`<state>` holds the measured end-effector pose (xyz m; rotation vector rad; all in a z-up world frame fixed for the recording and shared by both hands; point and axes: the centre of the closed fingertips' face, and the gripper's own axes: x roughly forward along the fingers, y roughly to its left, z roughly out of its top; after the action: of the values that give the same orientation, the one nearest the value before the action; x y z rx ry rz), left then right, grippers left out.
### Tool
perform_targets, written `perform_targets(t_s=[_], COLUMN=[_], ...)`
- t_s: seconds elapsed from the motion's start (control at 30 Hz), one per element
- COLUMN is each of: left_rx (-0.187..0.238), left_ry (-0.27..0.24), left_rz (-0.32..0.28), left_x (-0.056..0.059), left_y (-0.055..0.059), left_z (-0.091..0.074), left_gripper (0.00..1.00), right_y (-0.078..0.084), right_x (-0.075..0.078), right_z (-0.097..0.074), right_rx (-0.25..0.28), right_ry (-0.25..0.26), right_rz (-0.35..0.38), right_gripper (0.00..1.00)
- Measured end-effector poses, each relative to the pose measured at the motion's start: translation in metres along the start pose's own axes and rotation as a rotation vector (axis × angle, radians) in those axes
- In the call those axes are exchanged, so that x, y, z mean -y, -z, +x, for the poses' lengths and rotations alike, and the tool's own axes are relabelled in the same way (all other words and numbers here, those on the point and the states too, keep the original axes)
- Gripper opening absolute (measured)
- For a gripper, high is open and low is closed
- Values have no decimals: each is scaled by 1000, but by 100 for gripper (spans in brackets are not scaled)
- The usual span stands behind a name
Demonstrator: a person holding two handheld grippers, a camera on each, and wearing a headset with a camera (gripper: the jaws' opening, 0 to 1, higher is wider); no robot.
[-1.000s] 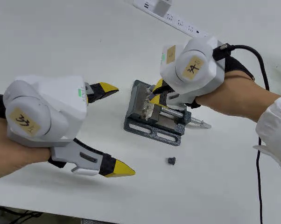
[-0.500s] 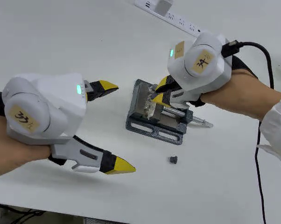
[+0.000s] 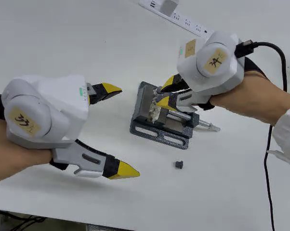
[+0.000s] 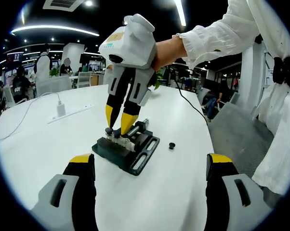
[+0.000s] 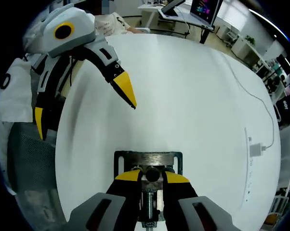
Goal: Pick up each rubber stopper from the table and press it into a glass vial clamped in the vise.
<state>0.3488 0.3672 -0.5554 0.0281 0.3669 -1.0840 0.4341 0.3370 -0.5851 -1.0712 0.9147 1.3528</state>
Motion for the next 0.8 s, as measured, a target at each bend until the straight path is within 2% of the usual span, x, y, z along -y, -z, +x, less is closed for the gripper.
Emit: perform_targets(t_s=[0.13, 0.27, 0.43, 0.8], left_rx=[-2, 2, 2, -1], left_ry=[1, 3, 6, 10], left_rz=[-3, -4, -2, -8], left_x=[0, 1, 1, 2], left_y=[1, 0, 0, 1], left_z=[1, 1, 2, 2], left_gripper=[95, 95, 95, 94], right_y=[-5, 0, 4, 6], right_x=[-1, 3, 2, -1], right_z=[-8, -6, -4, 3], right_rx=[30, 36, 39, 29], right_ry=[2, -5, -23, -34], right_rz=[23, 42, 64, 62], right_gripper=[8, 0, 0, 0])
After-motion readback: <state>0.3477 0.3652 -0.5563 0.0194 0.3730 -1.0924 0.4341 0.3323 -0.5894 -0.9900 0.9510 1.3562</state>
